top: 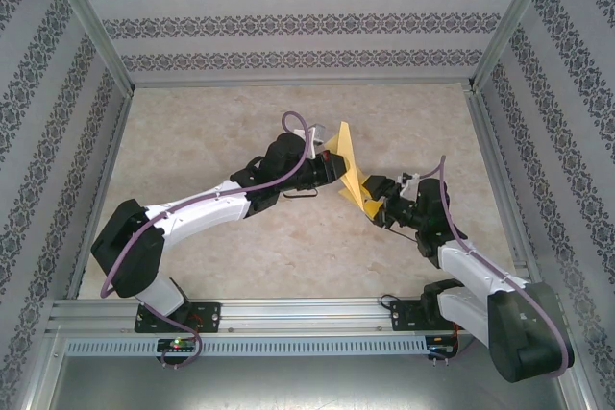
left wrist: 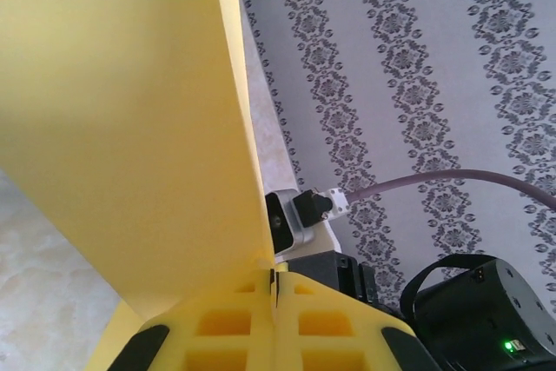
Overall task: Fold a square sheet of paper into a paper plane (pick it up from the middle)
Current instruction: Turn over the paper at the center of the table.
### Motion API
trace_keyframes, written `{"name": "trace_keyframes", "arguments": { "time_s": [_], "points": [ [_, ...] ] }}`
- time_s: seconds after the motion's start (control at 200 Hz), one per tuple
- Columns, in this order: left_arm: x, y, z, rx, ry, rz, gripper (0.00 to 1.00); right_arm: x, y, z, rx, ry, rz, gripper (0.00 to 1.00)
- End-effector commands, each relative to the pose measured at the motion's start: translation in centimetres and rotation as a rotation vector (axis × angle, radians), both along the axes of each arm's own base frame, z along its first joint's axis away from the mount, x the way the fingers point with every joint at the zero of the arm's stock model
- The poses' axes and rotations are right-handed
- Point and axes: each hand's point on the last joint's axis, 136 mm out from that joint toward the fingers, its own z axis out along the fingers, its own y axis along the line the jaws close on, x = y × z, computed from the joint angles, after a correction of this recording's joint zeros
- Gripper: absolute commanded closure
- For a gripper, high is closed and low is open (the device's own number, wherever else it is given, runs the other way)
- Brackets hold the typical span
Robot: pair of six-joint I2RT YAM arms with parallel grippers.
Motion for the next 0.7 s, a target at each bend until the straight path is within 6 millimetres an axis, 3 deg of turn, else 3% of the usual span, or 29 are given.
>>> {"name": "trace_keyframes", "arguments": {
  "time_s": [0.0, 0.17, 0.4, 0.694],
  "points": [
    [0.5, -0.3, 0.6, -0.063, -0.016, 0.003, 1.0, 0.7, 0.1, 2.2, 0.064, -0.052, -0.029, 0.35],
    [0.4, -0.3, -0.5, -0.033, 0.002, -0.001, 0.99, 0.7, -0.3, 2.7, 0.063, -0.073, -0.05, 0.48],
    [0.3, -0.1, -2.0, 0.011, 0.026, -0.009, 0.96, 0.8, -0.6, 3.3, 0.054, -0.103, -0.051, 0.72],
    [0.5, 0.1, -3.4, 0.043, 0.043, -0.007, 0.86, 0.6, -0.6, 3.7, -0.023, -0.149, -0.02, 0.96]
  ]
}}
